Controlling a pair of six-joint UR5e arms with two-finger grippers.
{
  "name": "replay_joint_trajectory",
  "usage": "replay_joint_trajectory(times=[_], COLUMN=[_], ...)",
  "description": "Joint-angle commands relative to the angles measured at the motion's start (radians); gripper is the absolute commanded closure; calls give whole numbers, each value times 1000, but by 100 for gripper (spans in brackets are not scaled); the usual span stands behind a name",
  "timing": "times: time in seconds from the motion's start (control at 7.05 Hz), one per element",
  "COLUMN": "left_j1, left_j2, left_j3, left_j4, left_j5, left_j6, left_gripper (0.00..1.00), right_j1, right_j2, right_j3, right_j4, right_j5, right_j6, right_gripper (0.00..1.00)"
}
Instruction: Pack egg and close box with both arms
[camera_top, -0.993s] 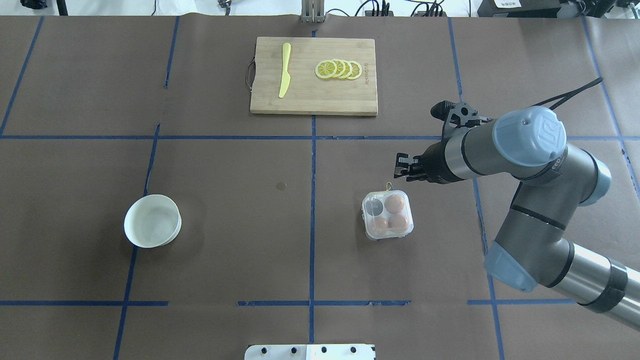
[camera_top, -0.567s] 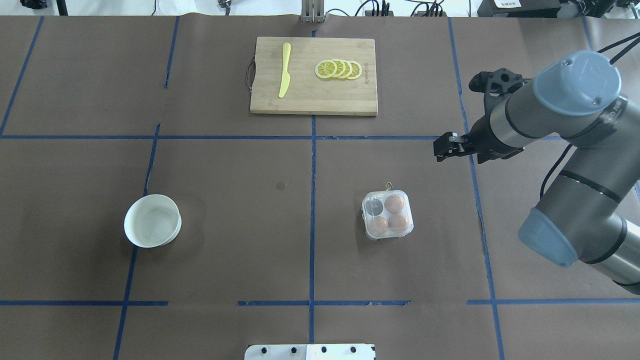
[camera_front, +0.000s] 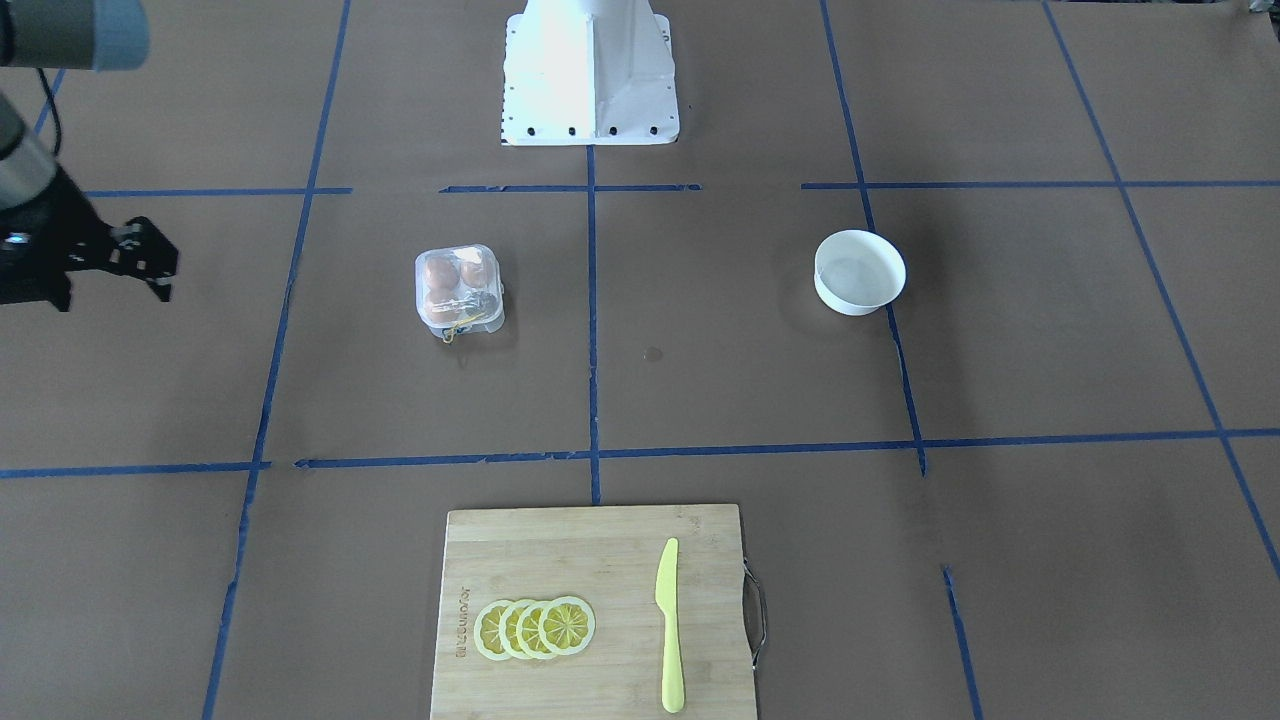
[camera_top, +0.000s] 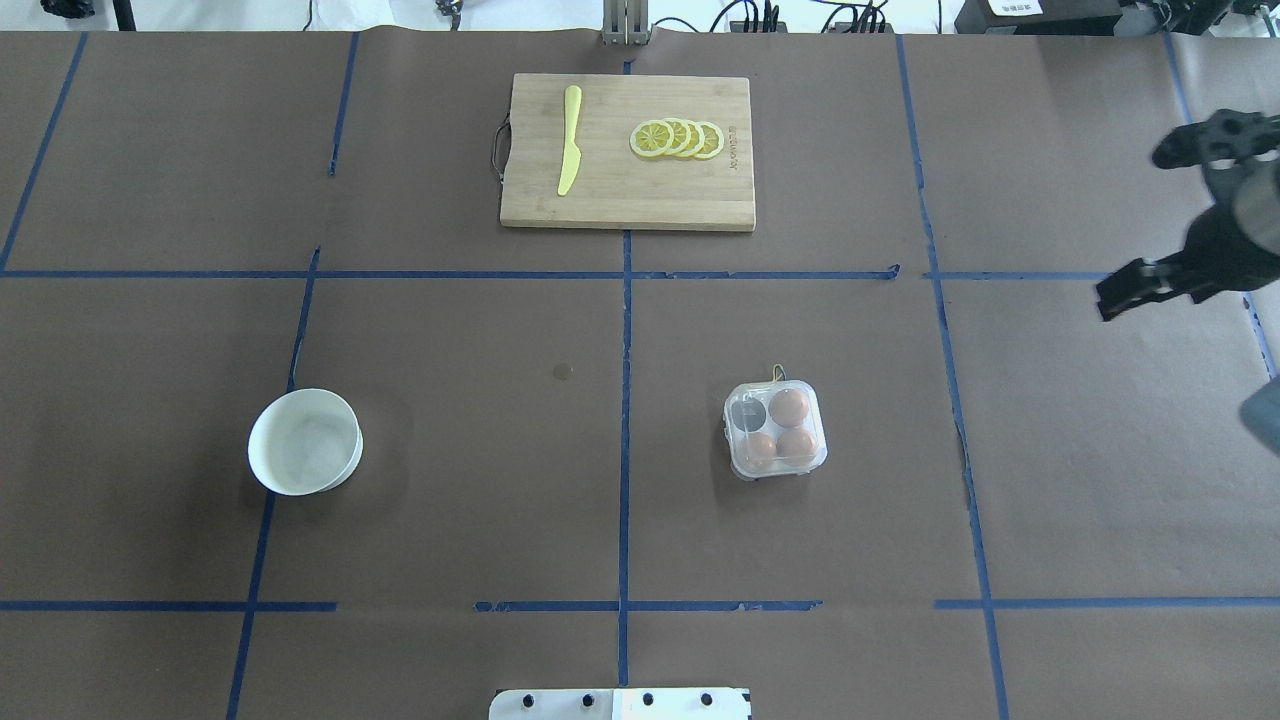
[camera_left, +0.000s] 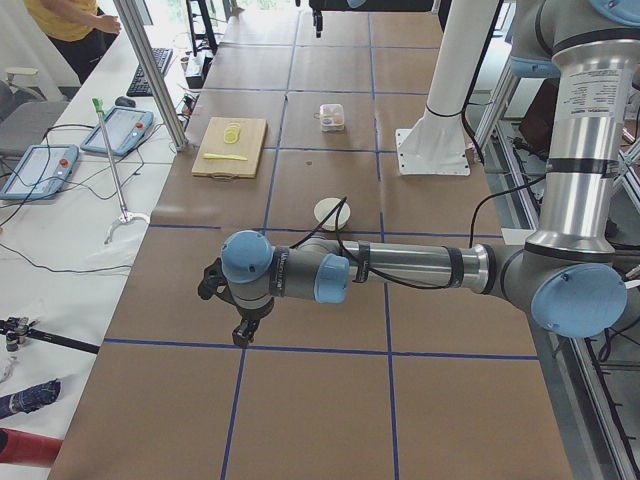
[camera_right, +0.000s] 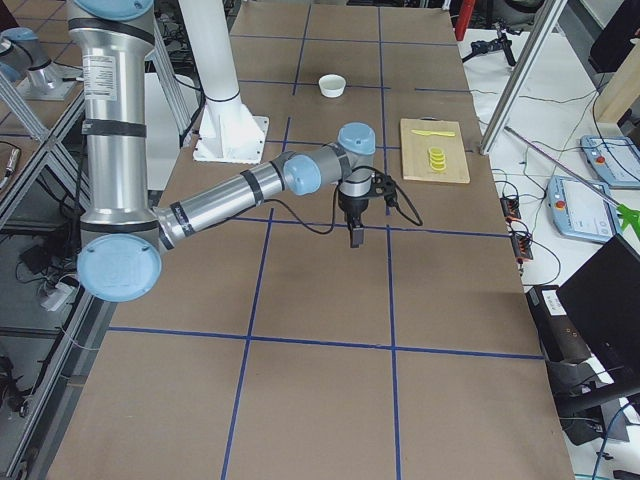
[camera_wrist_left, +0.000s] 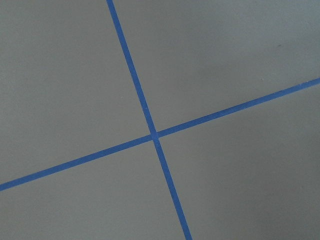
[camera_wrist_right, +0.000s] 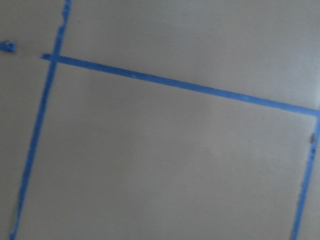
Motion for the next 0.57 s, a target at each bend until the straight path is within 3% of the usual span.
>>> replay_joint_trajectory(times=[0.0, 0.43], left_j1=[-1, 2], left_j2=[3, 1], left_j3=[-3, 0], left_j4=[-3, -11], left_j5=[37, 42], left_j6=[-3, 0], left_gripper=[0, 0], right_j1=[179, 285], right_j2=[-184, -252], right_j3=[-44, -105], right_j4=[-13, -7], right_j5=[74, 77], right_j6=[-191, -177], right_gripper=[0, 0])
